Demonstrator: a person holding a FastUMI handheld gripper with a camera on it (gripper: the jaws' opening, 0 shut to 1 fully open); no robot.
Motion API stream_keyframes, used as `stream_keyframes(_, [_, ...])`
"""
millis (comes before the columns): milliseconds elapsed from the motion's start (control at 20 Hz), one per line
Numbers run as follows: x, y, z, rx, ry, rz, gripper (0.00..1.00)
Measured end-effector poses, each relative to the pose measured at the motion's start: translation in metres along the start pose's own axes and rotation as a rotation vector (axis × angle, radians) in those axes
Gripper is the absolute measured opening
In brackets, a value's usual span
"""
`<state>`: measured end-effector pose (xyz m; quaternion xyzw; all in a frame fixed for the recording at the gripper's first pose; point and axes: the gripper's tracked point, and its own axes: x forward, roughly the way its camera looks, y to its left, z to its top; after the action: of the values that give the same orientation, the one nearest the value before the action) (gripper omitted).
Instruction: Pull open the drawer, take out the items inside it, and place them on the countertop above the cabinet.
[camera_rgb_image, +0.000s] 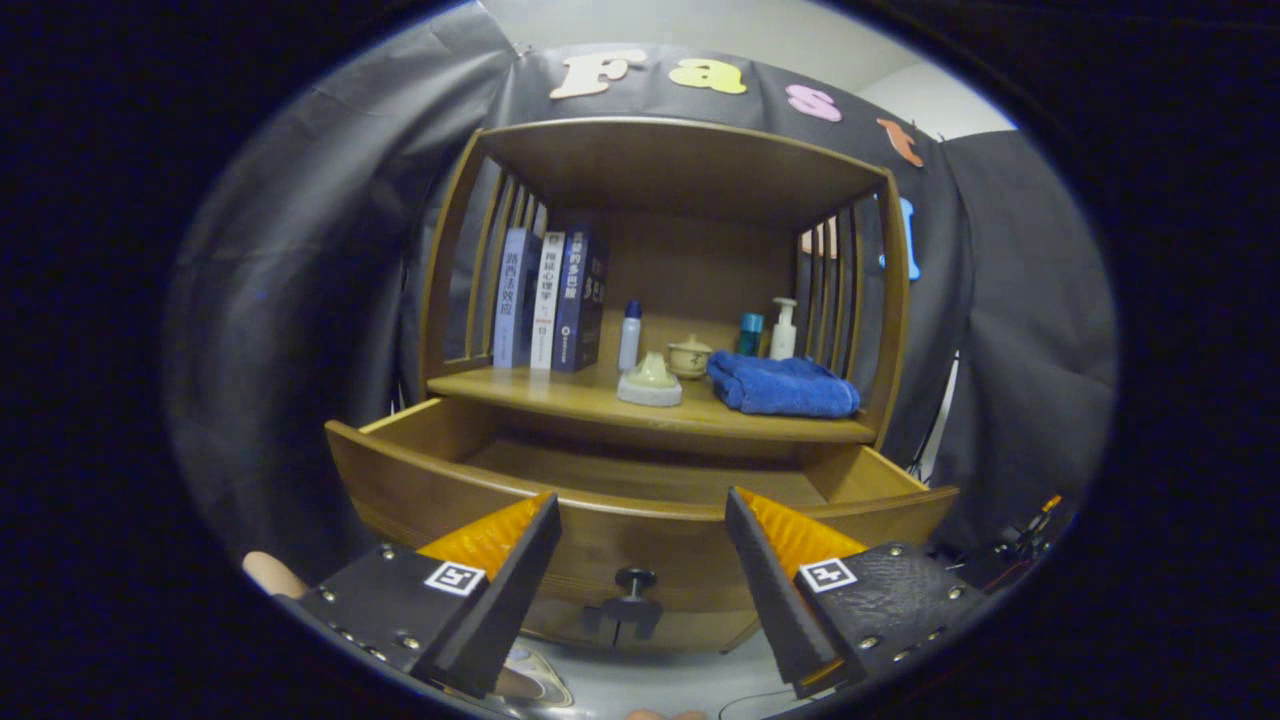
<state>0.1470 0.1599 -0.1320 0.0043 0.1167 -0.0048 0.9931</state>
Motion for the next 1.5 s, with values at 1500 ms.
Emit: stream_keyframes(1500, [0.049, -0.003, 0.0, 0.021, 0.025, -0.023, 0.99])
